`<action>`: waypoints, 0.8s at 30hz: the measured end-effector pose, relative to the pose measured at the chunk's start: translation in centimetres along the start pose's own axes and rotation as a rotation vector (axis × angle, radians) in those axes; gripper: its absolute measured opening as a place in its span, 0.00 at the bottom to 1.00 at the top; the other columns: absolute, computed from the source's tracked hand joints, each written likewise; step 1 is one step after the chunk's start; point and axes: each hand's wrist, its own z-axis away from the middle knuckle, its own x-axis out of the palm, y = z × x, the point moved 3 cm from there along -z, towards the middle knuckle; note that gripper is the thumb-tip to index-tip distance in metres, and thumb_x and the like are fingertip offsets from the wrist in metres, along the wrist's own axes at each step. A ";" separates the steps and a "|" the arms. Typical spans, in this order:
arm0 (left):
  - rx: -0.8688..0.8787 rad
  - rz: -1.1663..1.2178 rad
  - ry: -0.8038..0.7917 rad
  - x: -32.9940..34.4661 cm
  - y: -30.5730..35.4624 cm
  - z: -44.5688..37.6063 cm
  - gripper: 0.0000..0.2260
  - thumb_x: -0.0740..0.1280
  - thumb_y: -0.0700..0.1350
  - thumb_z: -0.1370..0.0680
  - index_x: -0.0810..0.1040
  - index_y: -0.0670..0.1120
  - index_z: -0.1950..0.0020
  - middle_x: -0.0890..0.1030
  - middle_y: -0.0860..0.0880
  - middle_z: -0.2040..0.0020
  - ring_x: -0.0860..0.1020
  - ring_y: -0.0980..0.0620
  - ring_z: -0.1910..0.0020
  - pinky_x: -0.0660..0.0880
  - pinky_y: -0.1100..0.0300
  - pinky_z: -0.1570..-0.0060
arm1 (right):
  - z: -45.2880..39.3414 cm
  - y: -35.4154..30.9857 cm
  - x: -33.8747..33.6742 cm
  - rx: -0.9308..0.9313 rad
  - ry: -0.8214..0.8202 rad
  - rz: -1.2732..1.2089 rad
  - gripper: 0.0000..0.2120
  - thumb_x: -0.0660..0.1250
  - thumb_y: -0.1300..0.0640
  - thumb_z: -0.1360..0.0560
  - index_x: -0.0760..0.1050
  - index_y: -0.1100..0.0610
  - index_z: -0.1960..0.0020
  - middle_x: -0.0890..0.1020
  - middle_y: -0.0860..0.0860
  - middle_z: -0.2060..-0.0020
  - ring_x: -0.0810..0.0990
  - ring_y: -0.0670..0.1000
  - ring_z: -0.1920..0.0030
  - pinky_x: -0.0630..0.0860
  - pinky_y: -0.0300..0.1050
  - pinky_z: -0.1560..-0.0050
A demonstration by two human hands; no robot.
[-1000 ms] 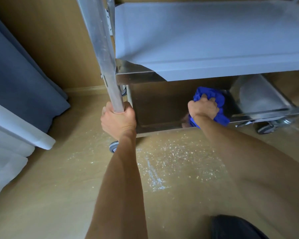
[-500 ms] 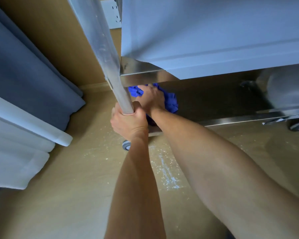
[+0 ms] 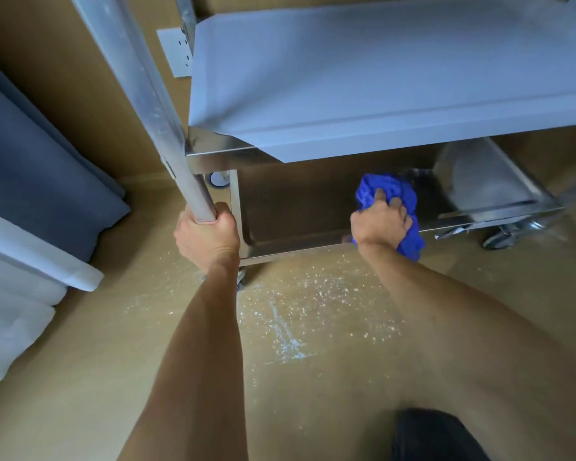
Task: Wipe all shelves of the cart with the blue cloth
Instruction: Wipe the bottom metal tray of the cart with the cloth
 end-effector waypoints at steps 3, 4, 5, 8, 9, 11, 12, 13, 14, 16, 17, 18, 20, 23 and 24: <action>-0.007 0.039 0.011 0.4 -0.4 -0.4 0.12 0.63 0.54 0.33 0.77 0.47 0.61 0.79 0.46 0.63 0.79 0.46 0.64 0.80 0.53 0.58 | 3.0 -1.0 1.3 -0.097 0.132 -0.012 0.28 0.59 0.50 0.29 0.71 0.57 0.30 0.75 0.63 0.40 0.74 0.64 0.41 0.65 0.58 0.33; -0.015 0.036 -0.005 0.4 -0.6 -0.5 0.11 0.63 0.54 0.33 0.76 0.47 0.61 0.79 0.46 0.63 0.79 0.46 0.64 0.80 0.53 0.58 | 5.1 -2.5 2.1 -0.208 0.155 -0.046 0.29 0.58 0.50 0.31 0.73 0.57 0.32 0.77 0.63 0.43 0.75 0.64 0.44 0.67 0.58 0.35; -0.021 0.025 -0.023 0.3 -0.6 -0.5 0.10 0.63 0.54 0.33 0.76 0.48 0.62 0.79 0.46 0.64 0.79 0.46 0.64 0.80 0.52 0.58 | 7.5 -4.3 3.2 -0.342 0.142 -0.080 0.30 0.58 0.50 0.33 0.74 0.57 0.33 0.78 0.62 0.44 0.75 0.63 0.45 0.68 0.58 0.35; -0.037 -0.002 -0.048 -0.2 -0.2 -0.3 0.10 0.62 0.51 0.35 0.73 0.45 0.66 0.76 0.45 0.67 0.76 0.41 0.67 0.79 0.49 0.61 | 14.9 -10.2 6.2 -0.703 -0.049 -0.151 0.32 0.63 0.49 0.32 0.69 0.56 0.29 0.75 0.59 0.38 0.73 0.60 0.38 0.64 0.57 0.31; -0.043 -0.001 -0.048 -0.3 -0.2 -0.4 0.10 0.62 0.52 0.36 0.73 0.45 0.66 0.76 0.45 0.68 0.75 0.40 0.67 0.78 0.48 0.61 | 16.6 -11.5 7.0 -0.756 -0.086 -0.162 0.31 0.63 0.48 0.30 0.67 0.57 0.28 0.74 0.58 0.37 0.72 0.59 0.36 0.62 0.57 0.29; -0.053 -0.003 -0.049 -0.5 -0.4 -0.8 0.11 0.62 0.52 0.37 0.73 0.45 0.66 0.76 0.45 0.68 0.75 0.40 0.67 0.78 0.48 0.61 | 18.0 -12.4 8.1 -0.770 -0.070 -0.136 0.31 0.62 0.50 0.28 0.65 0.59 0.28 0.72 0.58 0.36 0.70 0.58 0.33 0.61 0.57 0.28; -0.055 -0.010 -0.055 -0.5 -0.5 -1.0 0.11 0.61 0.52 0.37 0.73 0.45 0.66 0.75 0.45 0.68 0.75 0.40 0.67 0.78 0.48 0.62 | 18.1 -12.3 8.3 -0.781 -0.046 -0.117 0.32 0.66 0.52 0.30 0.64 0.59 0.29 0.72 0.59 0.36 0.69 0.58 0.33 0.61 0.57 0.27; -0.054 -0.019 -0.060 -0.5 -0.6 -1.2 0.11 0.61 0.52 0.37 0.73 0.44 0.66 0.75 0.45 0.69 0.74 0.40 0.68 0.77 0.48 0.62 | 18.0 -12.0 8.4 -0.805 -0.034 -0.104 0.34 0.70 0.55 0.33 0.64 0.59 0.30 0.71 0.58 0.37 0.69 0.58 0.33 0.61 0.56 0.27; -0.055 -0.026 -0.062 -0.6 -0.6 -1.2 0.11 0.61 0.52 0.37 0.72 0.44 0.66 0.74 0.45 0.69 0.74 0.40 0.68 0.77 0.48 0.63 | 17.7 -11.6 8.4 -0.833 -0.040 -0.100 0.37 0.74 0.58 0.37 0.65 0.58 0.31 0.71 0.58 0.37 0.68 0.58 0.33 0.60 0.56 0.27; -0.055 -0.026 -0.060 -0.6 -0.4 -1.1 0.12 0.61 0.52 0.37 0.73 0.44 0.66 0.75 0.45 0.68 0.75 0.40 0.68 0.77 0.48 0.62 | 17.3 -10.7 8.0 -0.833 -0.038 -0.114 0.40 0.75 0.59 0.40 0.65 0.55 0.31 0.71 0.57 0.35 0.67 0.58 0.31 0.59 0.56 0.26; -0.049 -0.024 -0.059 -0.5 -0.3 -0.9 0.12 0.61 0.52 0.36 0.74 0.44 0.66 0.76 0.45 0.68 0.75 0.39 0.67 0.78 0.48 0.62 | 17.0 -10.0 7.7 -0.803 -0.018 -0.127 0.40 0.75 0.59 0.39 0.65 0.54 0.30 0.71 0.57 0.34 0.66 0.57 0.30 0.57 0.56 0.25; -0.044 -0.024 -0.060 -0.6 -0.1 -0.8 0.11 0.62 0.52 0.36 0.74 0.44 0.65 0.76 0.45 0.67 0.76 0.40 0.67 0.78 0.49 0.62 | 16.5 -9.0 7.4 -0.758 -0.003 -0.136 0.40 0.74 0.59 0.37 0.64 0.54 0.27 0.70 0.57 0.32 0.65 0.57 0.28 0.56 0.56 0.24; -0.033 -0.023 -0.076 -0.7 0.3 -0.5 0.11 0.63 0.52 0.34 0.75 0.44 0.64 0.77 0.45 0.66 0.76 0.43 0.67 0.75 0.54 0.62 | 14.6 -5.9 6.6 -0.628 0.018 -0.141 0.43 0.71 0.63 0.35 0.60 0.53 0.23 0.67 0.59 0.29 0.62 0.58 0.26 0.52 0.57 0.23; -0.009 -0.011 -0.076 -0.7 0.2 -0.3 0.13 0.62 0.53 0.33 0.77 0.44 0.61 0.77 0.46 0.64 0.76 0.46 0.66 0.73 0.58 0.62 | 9.3 0.6 4.5 -0.440 0.068 -0.081 0.42 0.69 0.66 0.31 0.57 0.54 0.21 0.63 0.62 0.27 0.59 0.61 0.25 0.51 0.59 0.24; -0.004 0.002 -0.075 -0.6 0.2 -0.3 0.13 0.61 0.53 0.33 0.77 0.44 0.60 0.78 0.46 0.64 0.76 0.46 0.66 0.73 0.58 0.61 | 7.4 2.5 3.7 -0.398 0.072 -0.066 0.40 0.69 0.65 0.29 0.56 0.55 0.21 0.62 0.63 0.27 0.58 0.62 0.25 0.51 0.59 0.24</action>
